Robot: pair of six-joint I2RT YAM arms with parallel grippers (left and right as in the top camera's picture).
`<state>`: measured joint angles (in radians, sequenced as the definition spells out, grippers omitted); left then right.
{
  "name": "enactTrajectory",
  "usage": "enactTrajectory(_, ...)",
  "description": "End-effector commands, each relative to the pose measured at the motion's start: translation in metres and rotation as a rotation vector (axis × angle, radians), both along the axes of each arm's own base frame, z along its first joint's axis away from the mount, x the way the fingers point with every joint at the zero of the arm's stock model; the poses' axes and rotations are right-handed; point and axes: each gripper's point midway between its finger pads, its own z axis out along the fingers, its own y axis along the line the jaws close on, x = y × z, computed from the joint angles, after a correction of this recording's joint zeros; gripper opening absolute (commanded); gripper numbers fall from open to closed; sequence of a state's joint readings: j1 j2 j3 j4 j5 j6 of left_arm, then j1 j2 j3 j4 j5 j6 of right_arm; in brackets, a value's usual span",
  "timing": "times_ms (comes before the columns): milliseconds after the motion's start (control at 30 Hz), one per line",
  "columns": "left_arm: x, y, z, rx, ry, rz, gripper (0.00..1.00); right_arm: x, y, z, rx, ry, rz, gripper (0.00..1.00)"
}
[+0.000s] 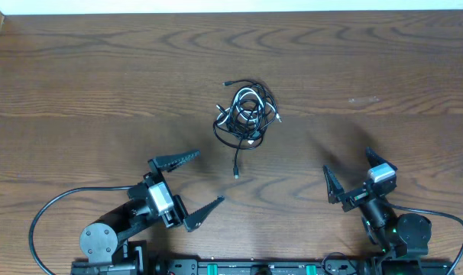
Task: Untangle cables
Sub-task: 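Reach the left gripper forward over the tangled cable bundle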
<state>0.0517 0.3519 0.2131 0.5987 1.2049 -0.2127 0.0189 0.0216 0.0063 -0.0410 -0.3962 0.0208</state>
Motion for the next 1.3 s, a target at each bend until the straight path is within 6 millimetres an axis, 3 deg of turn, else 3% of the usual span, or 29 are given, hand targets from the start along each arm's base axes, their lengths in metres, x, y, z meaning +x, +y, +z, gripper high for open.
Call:
enactTrajectory(0,0.002,0.002,0.007,-0.059,0.088,0.006,0.97,-0.001,0.001,-0.001,-0.007,0.001,0.008,0.99)
enactTrajectory(267,0.044,0.038,0.033,-0.266,0.146,0.291,0.98,-0.001,0.001,-0.001,-0.007,0.001,0.008,0.99)
enactTrajectory(433,0.065,0.046,0.058,-0.287,0.163,0.339,0.98,-0.001,0.001,-0.001,-0.007,0.001,0.008,0.99)
enactTrajectory(667,0.130,0.049,0.059,-0.257,0.417,0.372,0.98,-0.001,0.001,-0.001,-0.007,0.001,0.008,0.99)
enactTrajectory(800,0.156,0.046,0.056,-0.232,0.539,0.352,0.98,-0.001,0.001,-0.001,-0.007,0.001,0.008,0.99)
enactTrajectory(1100,0.158,0.037,0.061,-0.223,0.641,0.279,0.98,-0.001,0.001,-0.001,-0.007,0.001,0.008,0.99)
enactTrajectory(1267,0.166,0.061,0.025,-0.238,0.821,0.493,0.97,-0.001,0.001,-0.001,-0.007,0.001,0.008,0.99)
